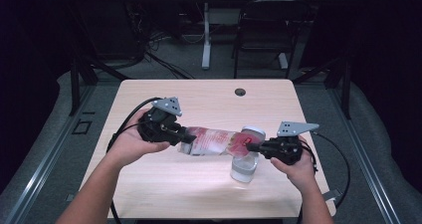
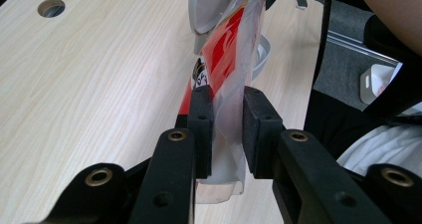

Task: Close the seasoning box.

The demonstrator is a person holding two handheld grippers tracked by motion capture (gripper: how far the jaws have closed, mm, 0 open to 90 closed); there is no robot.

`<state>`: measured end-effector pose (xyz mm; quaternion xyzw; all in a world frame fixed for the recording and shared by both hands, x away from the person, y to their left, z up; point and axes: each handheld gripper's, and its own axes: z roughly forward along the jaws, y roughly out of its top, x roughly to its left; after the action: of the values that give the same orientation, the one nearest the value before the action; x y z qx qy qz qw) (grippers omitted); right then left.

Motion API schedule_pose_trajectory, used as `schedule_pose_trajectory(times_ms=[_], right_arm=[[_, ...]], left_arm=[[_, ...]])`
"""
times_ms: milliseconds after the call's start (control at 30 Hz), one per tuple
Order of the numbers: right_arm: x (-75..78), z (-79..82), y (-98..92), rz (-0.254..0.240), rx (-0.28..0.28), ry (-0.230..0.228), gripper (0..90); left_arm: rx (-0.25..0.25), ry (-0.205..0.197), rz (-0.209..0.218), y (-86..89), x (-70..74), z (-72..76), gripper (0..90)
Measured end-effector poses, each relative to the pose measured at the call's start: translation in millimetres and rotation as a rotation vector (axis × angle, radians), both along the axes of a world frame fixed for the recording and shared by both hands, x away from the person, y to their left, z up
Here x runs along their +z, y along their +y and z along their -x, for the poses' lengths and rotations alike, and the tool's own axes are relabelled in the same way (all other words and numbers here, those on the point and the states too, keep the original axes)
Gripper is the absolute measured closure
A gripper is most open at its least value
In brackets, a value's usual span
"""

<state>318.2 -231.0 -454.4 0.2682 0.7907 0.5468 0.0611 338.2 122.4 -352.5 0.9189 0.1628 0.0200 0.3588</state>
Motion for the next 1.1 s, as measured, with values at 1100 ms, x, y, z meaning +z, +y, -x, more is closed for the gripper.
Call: schedule_pose_trajectory(times_ms=[1100], right_arm=[[0.4,0.5,-0.7,0.011,-0.007,-0.002,87.4]], left_arm=[[0.001,0.000,0.012,-1.7,1.2,-0.1,76.6]])
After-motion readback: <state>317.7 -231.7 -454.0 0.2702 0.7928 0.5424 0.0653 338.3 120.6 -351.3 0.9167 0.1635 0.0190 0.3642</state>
